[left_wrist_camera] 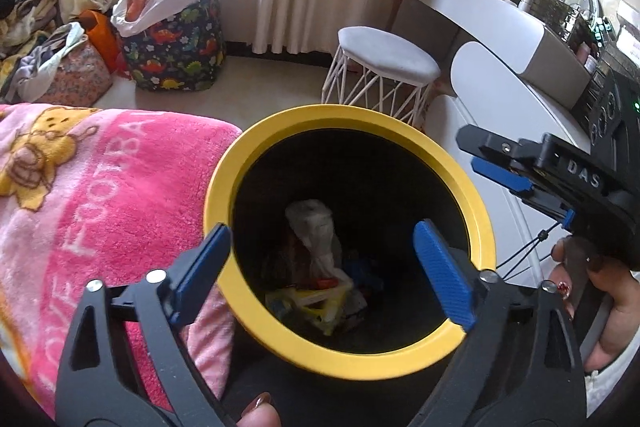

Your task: Collect trash

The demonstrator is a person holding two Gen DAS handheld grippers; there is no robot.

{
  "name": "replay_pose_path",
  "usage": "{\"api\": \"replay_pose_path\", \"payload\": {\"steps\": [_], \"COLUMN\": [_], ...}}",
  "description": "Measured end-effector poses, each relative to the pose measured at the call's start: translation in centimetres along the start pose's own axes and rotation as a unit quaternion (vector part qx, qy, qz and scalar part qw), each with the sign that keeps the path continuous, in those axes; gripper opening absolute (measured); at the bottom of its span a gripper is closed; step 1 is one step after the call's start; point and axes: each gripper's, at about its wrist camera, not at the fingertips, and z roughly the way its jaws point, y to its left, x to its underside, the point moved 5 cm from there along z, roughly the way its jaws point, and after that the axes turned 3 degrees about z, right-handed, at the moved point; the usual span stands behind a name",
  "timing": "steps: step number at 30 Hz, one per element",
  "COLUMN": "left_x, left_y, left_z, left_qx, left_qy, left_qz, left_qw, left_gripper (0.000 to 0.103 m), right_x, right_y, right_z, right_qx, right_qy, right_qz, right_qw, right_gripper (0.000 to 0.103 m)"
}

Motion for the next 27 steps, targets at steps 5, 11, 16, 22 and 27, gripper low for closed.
{"api": "replay_pose_path", "payload": {"steps": [5, 11, 16, 22, 27], "left_x": [-0.2, -0.2, 0.0, 0.3, 0.8], "left_y": [0.6, 1.7, 2.7, 4.2, 5.1], "left_z": [-0.8, -2.3, -3.6, -5.3, -6.8], "left_qx": [-0.009, -0.019, -0.030, -0.042, -0.052], "left_qy": [-0.010, -0.024, -0.034, -0.047, -0.057], "left_qz": [-0.010, -0.022, -0.035, -0.049, -0.056], "left_qw": [0.9999, 0.9993, 0.9983, 0.9968, 0.9955], "left_gripper": [0.092, 0.092, 0.092, 0.092, 0.092], "right_x": [0.0, 0.4, 0.9, 1.7, 2.6], "right_y": [0.5, 1.4, 2.6, 4.7, 6.4], "right_z": [-0.8, -1.7, -2.3, -2.9, -3.2], "right_qx": [0.001, 0.002, -0.001, -0.010, -0.015], "right_qy": [-0.008, -0.015, -0.020, -0.026, -0.030], "right_qz": [-0.015, -0.037, -0.065, -0.097, -0.118], "right_qw": [1.000, 0.999, 0.998, 0.995, 0.992], "right_gripper": [0.068, 0.076, 0.079, 0.085, 0.089]}}
